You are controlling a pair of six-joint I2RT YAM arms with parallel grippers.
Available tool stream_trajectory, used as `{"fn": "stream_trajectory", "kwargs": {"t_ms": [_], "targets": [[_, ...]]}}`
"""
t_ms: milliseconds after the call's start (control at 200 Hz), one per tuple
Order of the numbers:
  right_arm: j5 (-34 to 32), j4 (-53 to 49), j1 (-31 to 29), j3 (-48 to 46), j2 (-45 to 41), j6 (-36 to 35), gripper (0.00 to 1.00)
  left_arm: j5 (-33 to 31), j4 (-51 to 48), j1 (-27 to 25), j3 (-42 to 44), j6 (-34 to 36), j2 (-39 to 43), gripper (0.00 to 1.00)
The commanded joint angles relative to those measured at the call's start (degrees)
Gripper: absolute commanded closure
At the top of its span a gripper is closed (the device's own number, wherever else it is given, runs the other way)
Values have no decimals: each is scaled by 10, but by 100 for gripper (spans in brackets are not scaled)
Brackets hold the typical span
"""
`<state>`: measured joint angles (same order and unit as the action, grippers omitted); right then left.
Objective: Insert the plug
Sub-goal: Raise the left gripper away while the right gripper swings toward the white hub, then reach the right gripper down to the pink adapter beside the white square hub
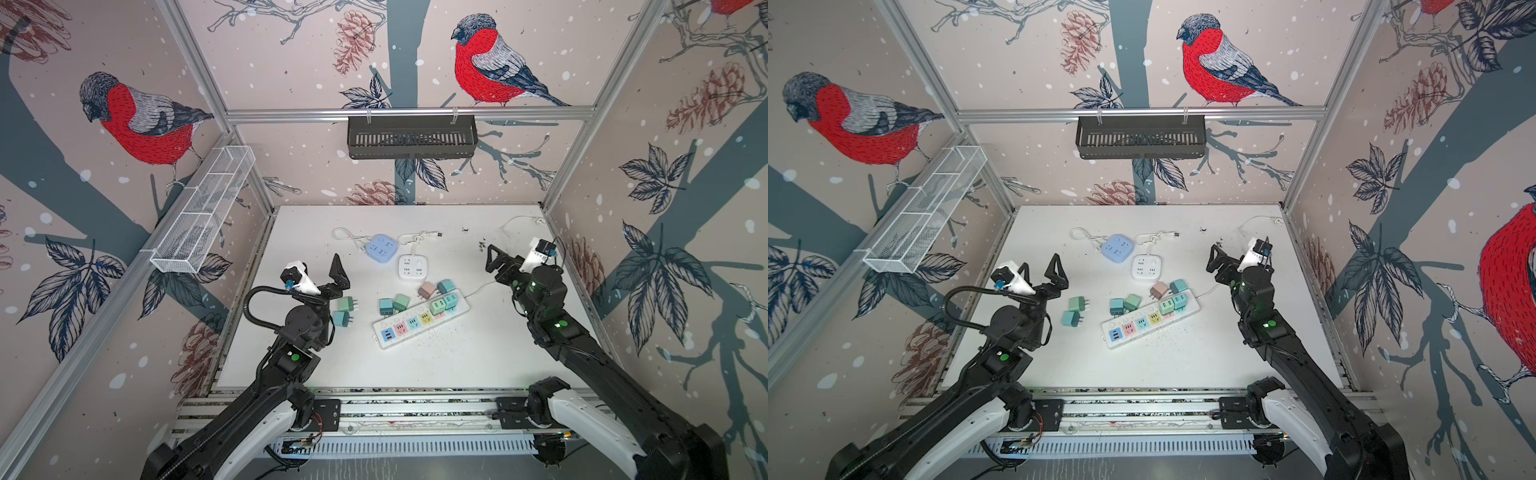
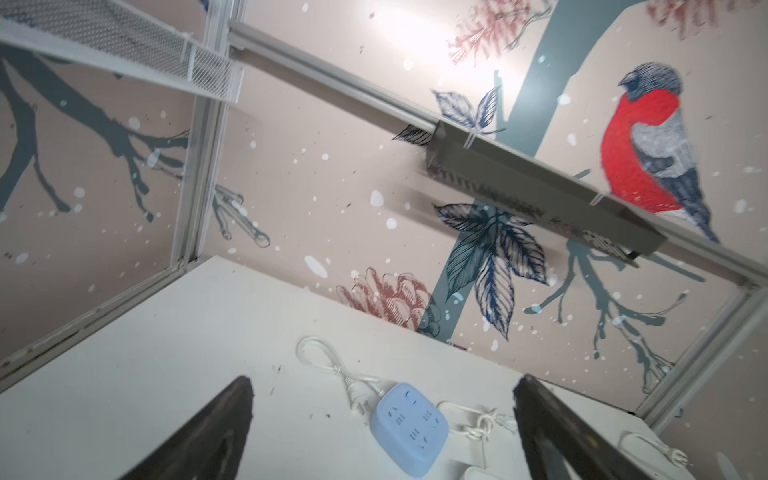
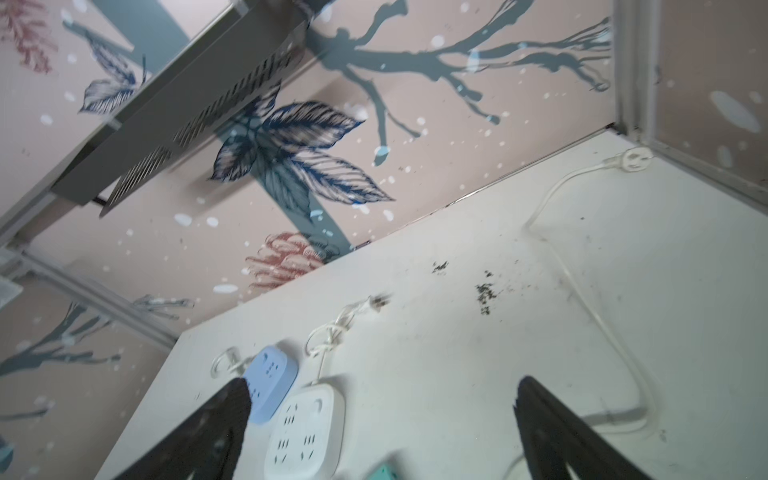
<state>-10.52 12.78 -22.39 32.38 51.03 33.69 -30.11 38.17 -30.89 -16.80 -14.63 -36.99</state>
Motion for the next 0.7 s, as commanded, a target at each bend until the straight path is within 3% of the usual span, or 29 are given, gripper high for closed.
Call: {"fn": "stream_trajectory", "kwargs": {"t_ms": [0,100,300,505,695], "targets": [[-54,-98,-56,66,44,-30,0,105,59,2,35,68,17,2],[-52,-150,-102,124,118,-23,1,151,44,2,39,79,23,2],[-15,-211,-133,204,270,-4,12,74,33,5,12,81,-19,3],[92,-308,-138,315,382,1,12,86,21,11,-12,80,-59,2],[124,-371,-137,356,434,-6,13,60,22,13,-11,76,-70,2]]}}
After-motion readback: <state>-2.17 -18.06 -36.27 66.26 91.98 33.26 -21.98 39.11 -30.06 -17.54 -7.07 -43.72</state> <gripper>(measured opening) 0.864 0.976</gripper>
